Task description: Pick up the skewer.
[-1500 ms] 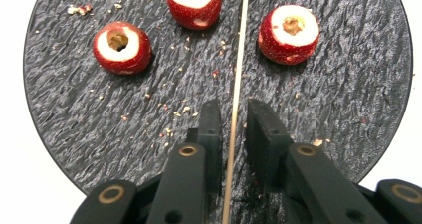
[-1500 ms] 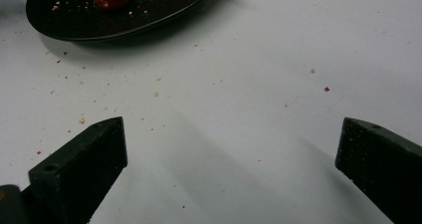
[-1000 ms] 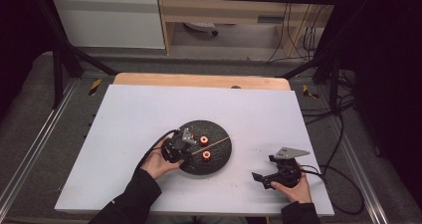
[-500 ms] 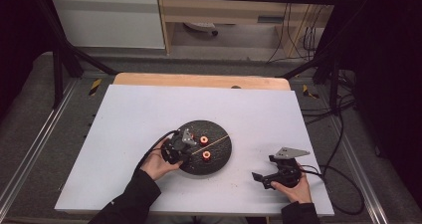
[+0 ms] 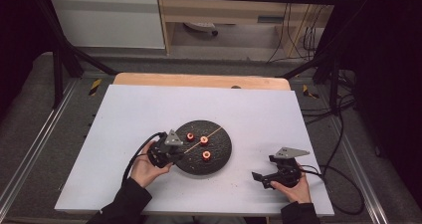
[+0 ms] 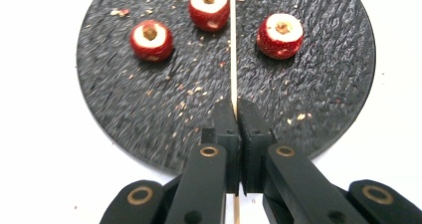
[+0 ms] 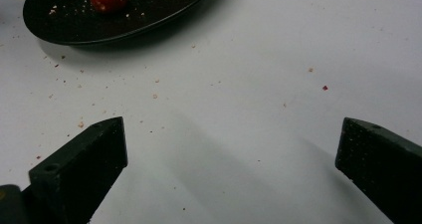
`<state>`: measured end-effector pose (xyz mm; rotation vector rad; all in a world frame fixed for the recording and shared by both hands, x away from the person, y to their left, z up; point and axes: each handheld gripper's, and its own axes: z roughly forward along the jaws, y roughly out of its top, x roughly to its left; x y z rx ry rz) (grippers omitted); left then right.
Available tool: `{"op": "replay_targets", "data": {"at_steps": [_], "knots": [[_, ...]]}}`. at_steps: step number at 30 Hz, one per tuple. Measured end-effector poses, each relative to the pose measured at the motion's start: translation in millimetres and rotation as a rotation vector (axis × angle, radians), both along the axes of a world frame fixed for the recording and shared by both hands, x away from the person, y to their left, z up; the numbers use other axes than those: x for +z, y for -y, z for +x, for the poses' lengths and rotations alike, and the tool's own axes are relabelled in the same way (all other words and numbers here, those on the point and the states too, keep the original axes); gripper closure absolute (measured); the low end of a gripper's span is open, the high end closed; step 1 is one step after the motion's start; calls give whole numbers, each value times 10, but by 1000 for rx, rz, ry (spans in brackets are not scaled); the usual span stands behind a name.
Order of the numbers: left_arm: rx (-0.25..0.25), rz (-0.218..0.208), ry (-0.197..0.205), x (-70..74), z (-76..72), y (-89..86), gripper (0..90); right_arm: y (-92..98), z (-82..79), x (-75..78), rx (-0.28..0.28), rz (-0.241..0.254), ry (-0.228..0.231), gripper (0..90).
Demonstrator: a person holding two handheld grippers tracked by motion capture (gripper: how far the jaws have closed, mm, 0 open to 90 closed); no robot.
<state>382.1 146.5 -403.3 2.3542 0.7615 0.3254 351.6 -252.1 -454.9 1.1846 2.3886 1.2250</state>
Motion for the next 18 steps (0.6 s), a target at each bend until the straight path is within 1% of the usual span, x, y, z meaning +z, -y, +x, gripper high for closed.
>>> {"op": "replay_targets", "data": {"at_steps": [3, 7, 9, 10, 12, 18], "knots": [[27, -48, 10, 1, -55, -116, 880, -6, 4, -8, -3, -2, -3, 8], [53, -92, 37, -20, -157, -254, 880, -12, 7, -10, -10, 1, -8, 8], [69, -127, 42, -35, -200, -329, 880, -12, 5, -5, -15, 3, -15, 9], [79, -137, 46, -42, -219, -362, 880, -11, 5, -1, -16, 8, -18, 8], [96, -150, 59, -58, -258, -425, 880, -6, 11, 1, -19, 7, -12, 9], [136, -183, 82, -121, -358, -601, 880, -12, 17, 7, -33, 11, -20, 9]]}}
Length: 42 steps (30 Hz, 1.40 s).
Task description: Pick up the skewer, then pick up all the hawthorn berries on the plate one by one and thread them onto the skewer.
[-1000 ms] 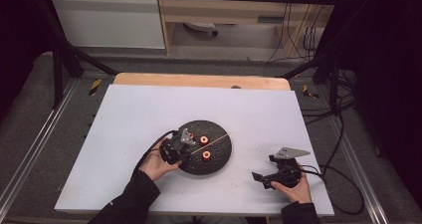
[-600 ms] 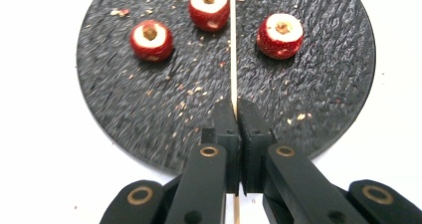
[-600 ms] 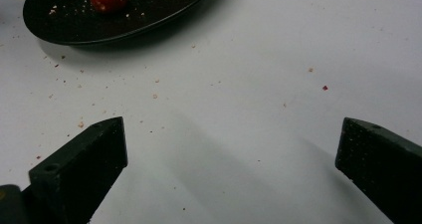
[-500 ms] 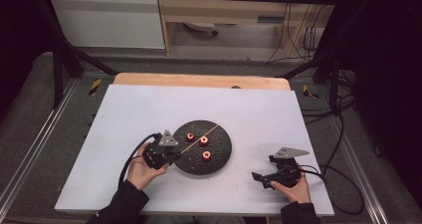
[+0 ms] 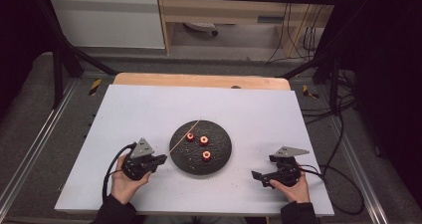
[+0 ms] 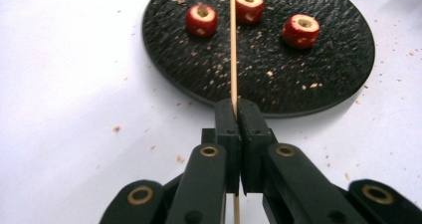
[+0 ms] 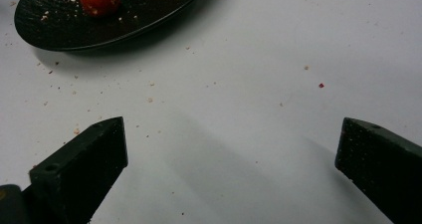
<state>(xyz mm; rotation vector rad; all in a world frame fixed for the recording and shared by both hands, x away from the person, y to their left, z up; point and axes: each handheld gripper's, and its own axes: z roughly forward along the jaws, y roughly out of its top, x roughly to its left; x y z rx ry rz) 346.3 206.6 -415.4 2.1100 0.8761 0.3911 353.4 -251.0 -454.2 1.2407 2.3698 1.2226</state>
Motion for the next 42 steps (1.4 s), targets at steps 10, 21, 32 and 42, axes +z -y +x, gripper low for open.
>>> {"op": "replay_targets", "data": {"at_steps": [10, 21, 32, 42], "knots": [[29, -50, 17, -123, -103, -160, 881, -141, 12, 86, 10, -19, 18, 7], [28, -63, 37, -181, -172, -202, 881, -298, 61, 114, 6, -37, 3, 8], [40, -94, 21, -194, -166, -286, 880, -511, 173, 202, 15, -30, -11, 7], [30, -89, 24, -208, -169, -275, 880, -878, 301, 430, 66, -64, 22, 6]]}}
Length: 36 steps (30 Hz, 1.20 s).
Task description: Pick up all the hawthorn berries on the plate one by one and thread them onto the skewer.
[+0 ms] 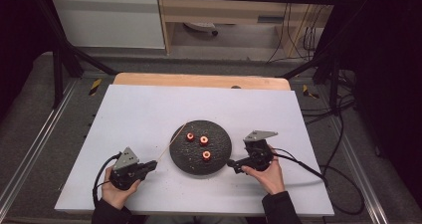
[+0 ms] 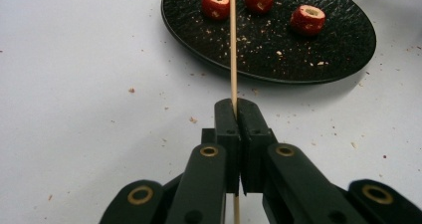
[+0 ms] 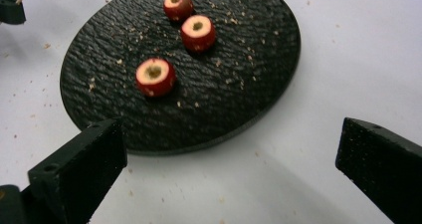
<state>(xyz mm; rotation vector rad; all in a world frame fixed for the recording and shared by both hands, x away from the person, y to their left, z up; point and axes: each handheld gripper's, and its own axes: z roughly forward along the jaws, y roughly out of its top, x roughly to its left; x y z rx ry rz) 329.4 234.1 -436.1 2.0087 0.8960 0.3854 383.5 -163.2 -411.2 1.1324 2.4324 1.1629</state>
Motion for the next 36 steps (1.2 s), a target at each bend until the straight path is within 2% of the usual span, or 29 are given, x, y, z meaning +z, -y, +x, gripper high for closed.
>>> {"op": "replay_targets", "data": {"at_steps": [4, 6, 12, 17, 20, 24, 31, 36], "knots": [[2, 7, 2, -11, -1, 3, 880, -167, 61, 73, 21, -14, 6, 6], [2, 5, 2, -12, 0, 1, 880, -256, 97, 98, 31, -40, 4, 6], [1, 4, -1, -22, 1, 7, 881, -504, 191, 143, 45, -105, -23, 19], [3, 5, -1, -24, 2, 4, 880, -670, 244, 145, 85, -159, -48, 53], [3, 5, -1, -24, -1, 4, 880, -742, 276, 132, 92, -173, -67, 80], [2, 6, -2, -26, 2, 6, 880, -820, 310, 108, 102, -186, -97, 124], [3, 8, -5, -29, 5, 8, 880, -937, 353, 65, 116, -219, -135, 252], [3, 9, -6, -30, 6, 7, 880, -981, 387, 27, 91, -213, -180, 337]]}}
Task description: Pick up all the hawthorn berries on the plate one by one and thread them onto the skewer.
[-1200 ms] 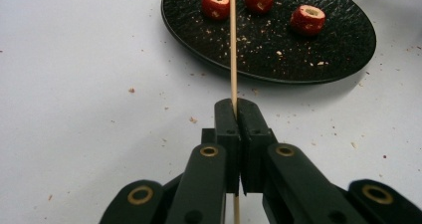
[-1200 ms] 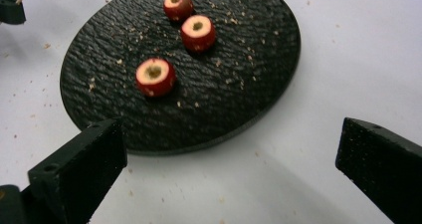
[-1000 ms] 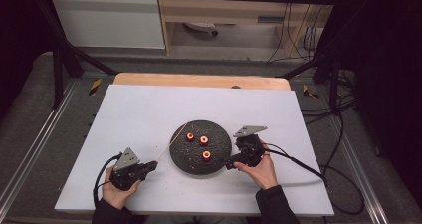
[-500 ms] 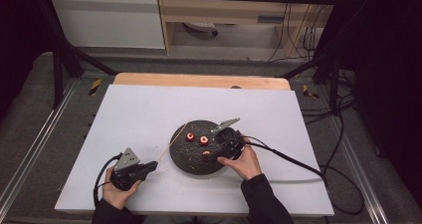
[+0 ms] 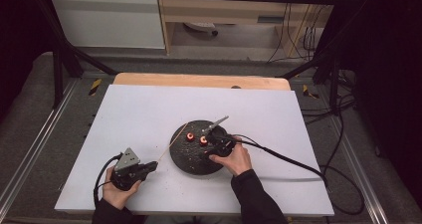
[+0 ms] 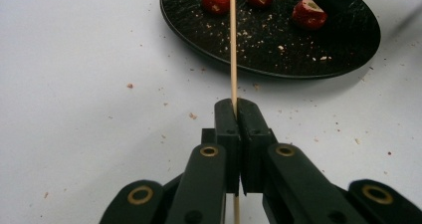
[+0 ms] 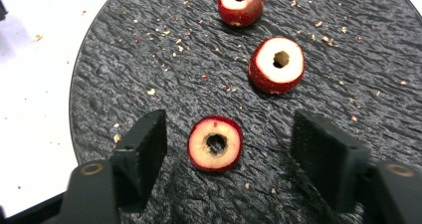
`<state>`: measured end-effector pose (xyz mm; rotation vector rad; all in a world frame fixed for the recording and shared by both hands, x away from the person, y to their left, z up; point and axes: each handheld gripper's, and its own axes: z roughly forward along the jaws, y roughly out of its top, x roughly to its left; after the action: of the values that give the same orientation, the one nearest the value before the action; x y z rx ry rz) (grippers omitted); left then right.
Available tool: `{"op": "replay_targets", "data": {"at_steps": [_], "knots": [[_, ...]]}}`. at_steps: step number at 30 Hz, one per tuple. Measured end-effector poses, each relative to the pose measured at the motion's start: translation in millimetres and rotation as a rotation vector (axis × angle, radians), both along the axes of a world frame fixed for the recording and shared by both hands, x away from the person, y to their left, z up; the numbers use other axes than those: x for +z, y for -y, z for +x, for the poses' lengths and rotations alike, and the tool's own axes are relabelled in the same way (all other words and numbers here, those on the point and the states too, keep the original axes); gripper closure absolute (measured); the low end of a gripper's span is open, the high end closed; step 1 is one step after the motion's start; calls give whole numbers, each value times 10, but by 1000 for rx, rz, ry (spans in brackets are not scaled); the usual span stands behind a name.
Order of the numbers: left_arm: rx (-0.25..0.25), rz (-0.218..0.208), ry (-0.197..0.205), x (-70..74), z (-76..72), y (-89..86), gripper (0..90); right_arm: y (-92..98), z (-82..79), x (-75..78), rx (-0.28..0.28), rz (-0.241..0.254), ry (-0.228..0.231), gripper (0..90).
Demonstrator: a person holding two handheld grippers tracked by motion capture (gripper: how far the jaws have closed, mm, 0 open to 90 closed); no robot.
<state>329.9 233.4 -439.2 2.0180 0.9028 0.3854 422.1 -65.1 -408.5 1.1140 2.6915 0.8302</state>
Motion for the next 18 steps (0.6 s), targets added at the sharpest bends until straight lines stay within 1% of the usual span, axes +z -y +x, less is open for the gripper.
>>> {"op": "replay_targets", "data": {"at_steps": [2, 4, 7, 8, 10, 12, 14, 18], "knots": [[-1, 2, -1, -1, 2, 1, 880, -7, -1, -9, -10, -3, -8, 372], [-2, -2, -3, -3, 4, 2, 880, -7, -2, -20, -8, -7, -13, 410], [-4, -4, -8, -8, 11, 8, 880, -14, 0, -21, -12, -7, -38, 453], [-4, -3, -6, -6, 9, 9, 880, -12, -2, -13, -16, 1, -44, 476], [-4, -10, -8, -1, 7, 4, 880, -16, 1, -12, -26, 14, -58, 501], [-4, -8, -8, -2, 8, 6, 880, -23, 16, -28, -27, 8, -79, 515], [-2, -5, -6, 0, 4, 6, 880, -26, 25, -40, -38, 7, -88, 546], [-3, -6, -4, 3, 6, 3, 880, -36, 39, -64, -39, 9, -114, 581]]}}
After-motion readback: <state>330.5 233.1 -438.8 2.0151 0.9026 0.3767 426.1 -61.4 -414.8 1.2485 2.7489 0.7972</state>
